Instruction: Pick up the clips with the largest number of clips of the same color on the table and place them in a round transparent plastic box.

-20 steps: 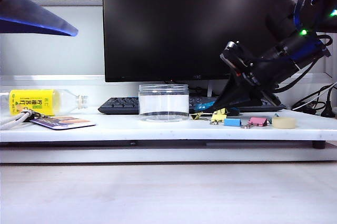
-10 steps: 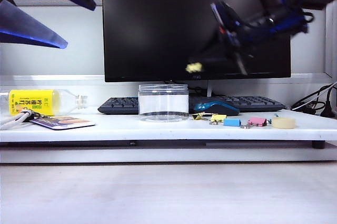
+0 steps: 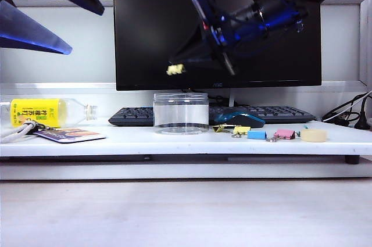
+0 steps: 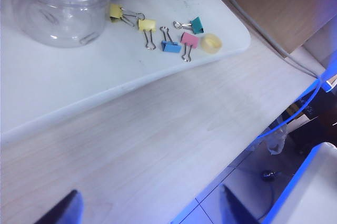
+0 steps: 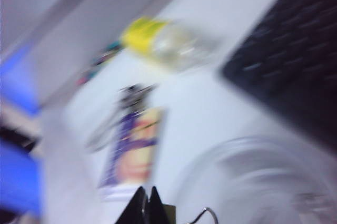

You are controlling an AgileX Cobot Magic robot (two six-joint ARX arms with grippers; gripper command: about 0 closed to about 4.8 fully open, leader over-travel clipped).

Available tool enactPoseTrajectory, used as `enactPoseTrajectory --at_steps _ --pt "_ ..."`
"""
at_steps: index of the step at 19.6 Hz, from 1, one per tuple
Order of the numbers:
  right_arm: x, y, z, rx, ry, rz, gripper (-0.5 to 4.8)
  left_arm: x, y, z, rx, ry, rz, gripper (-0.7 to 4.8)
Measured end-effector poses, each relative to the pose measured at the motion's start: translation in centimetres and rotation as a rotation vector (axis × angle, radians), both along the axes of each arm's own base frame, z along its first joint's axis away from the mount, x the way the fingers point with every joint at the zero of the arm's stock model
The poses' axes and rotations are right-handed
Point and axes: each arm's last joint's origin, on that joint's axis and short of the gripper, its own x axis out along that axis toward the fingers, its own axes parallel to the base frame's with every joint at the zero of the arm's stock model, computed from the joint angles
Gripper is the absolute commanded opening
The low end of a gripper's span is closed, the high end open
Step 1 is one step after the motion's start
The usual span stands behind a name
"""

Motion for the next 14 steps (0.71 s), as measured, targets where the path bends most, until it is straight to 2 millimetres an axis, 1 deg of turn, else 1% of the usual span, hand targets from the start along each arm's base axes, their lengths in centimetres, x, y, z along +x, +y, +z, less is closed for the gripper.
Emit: enactPoseTrajectory --at_steps 4,7,8,9,10,11,14 --pt "0.9 0.0 -1.9 -0.027 0.030 -0.033 -0.06 0.0 0.0 -0.1 0.005 0.007 0.000 3.44" --pt "1.0 0.2 -2.5 -0.032 0.043 -0.027 -0.05 0.0 0.0 -0.1 0.009 0.011 0.000 3.44" --pt "1.1 0.2 -2.7 -0.034 0.047 -0.026 0.06 0.0 0.0 -0.1 0.009 0.011 0.000 3.44" --pt "1.1 0.2 -2.8 -0.037 0.046 -0.025 0.45 -0.1 0.0 -0.1 0.009 0.012 0.000 3.44" --pt "1.1 0.2 -2.8 -0.039 0.042 -0.024 1.22 -0.1 0.0 -0.1 0.010 0.012 0.000 3.44" --pt "1.1 0.2 -2.8 -0.040 0.037 -0.022 1.64 -0.1 0.1 -0.2 0.012 0.015 0.000 3.44" --pt "1.1 0.2 -2.7 -0.037 0.030 -0.022 1.71 -0.1 0.1 -0.2 0.016 0.021 0.000 3.44"
